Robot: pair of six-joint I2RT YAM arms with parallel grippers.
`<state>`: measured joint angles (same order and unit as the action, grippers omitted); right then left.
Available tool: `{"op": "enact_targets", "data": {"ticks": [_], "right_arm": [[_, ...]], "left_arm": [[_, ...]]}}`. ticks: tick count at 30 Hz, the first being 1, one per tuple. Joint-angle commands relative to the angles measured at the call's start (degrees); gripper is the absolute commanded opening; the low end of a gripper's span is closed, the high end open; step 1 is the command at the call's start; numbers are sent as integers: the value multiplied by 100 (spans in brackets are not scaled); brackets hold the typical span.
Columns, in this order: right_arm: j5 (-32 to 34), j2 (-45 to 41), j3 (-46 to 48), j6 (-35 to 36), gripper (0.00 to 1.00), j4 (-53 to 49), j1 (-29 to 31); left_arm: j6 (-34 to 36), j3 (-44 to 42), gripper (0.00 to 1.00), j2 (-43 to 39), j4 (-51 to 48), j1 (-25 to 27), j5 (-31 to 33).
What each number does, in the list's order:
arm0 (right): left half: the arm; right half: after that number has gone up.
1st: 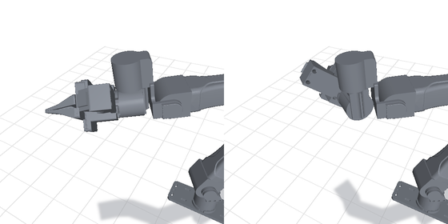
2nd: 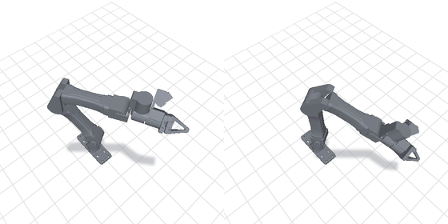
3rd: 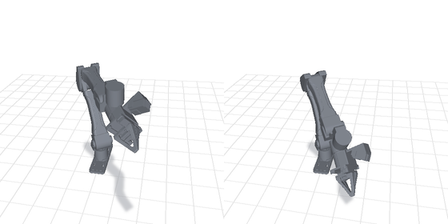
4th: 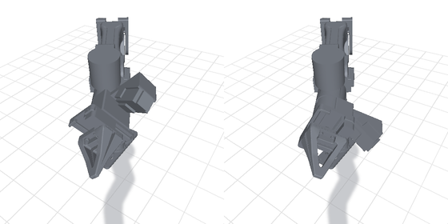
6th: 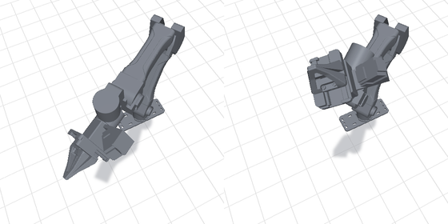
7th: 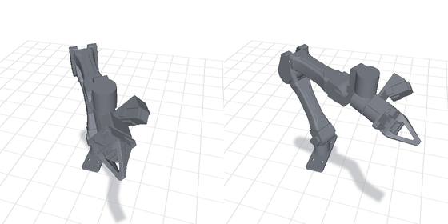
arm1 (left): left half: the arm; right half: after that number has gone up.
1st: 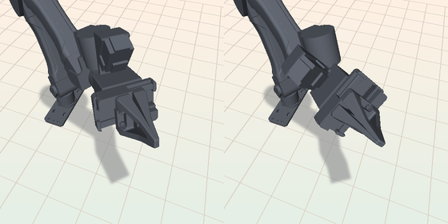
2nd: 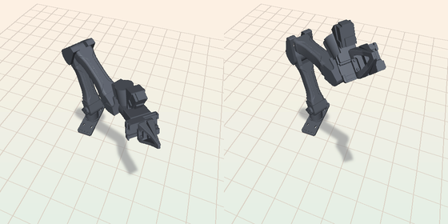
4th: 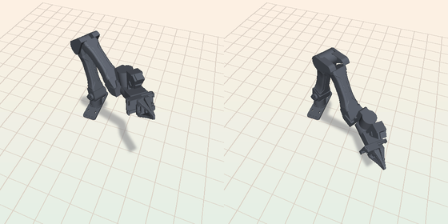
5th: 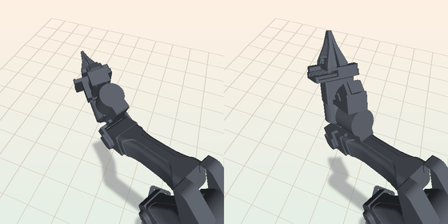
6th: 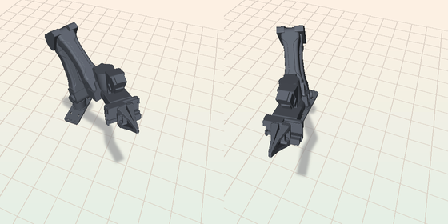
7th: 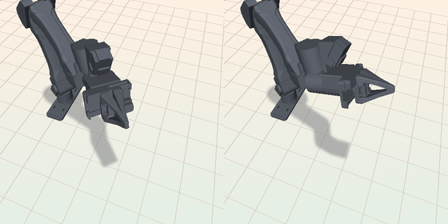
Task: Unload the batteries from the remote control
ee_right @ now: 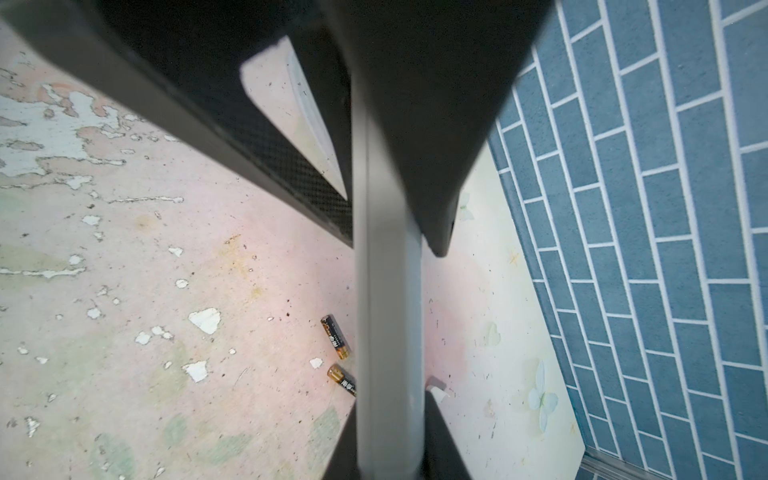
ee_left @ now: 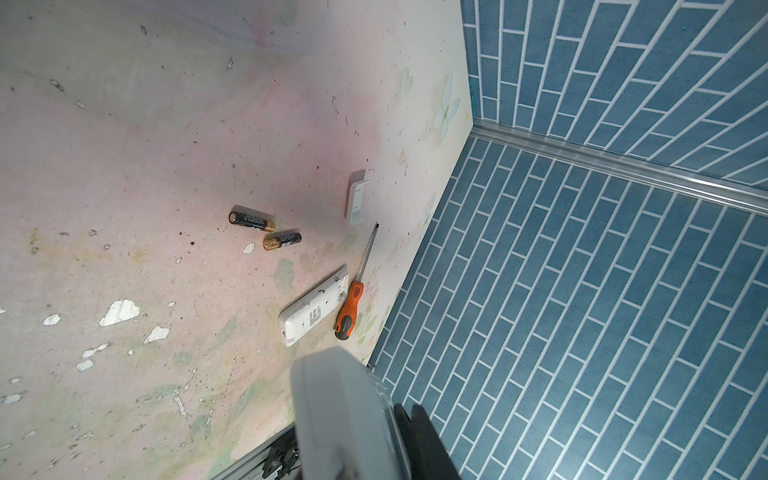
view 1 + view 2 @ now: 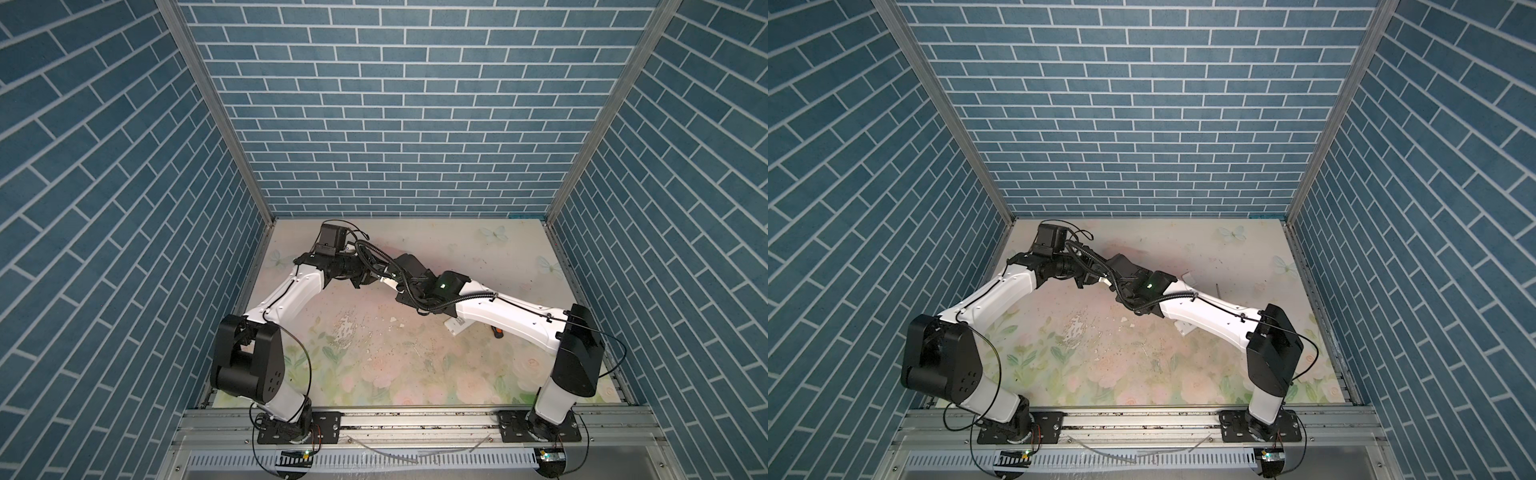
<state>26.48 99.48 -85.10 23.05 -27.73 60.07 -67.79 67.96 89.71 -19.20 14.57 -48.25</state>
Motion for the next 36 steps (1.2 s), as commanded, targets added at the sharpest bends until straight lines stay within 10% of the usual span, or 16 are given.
{"op": "enact_targets", "data": {"ticks": [1,15,36], "right_arm": [[83,-73,60,-46,0,566,34],[477,-127,55,75,0,793,125],[1245,-112,-4,234,32,1461,153]], "left_arm": [[310,23,12,73,3,-68,12],[256,-15,0,-25,223,-191,-110],[275,41,0,-216,530,-266,-281]]}}
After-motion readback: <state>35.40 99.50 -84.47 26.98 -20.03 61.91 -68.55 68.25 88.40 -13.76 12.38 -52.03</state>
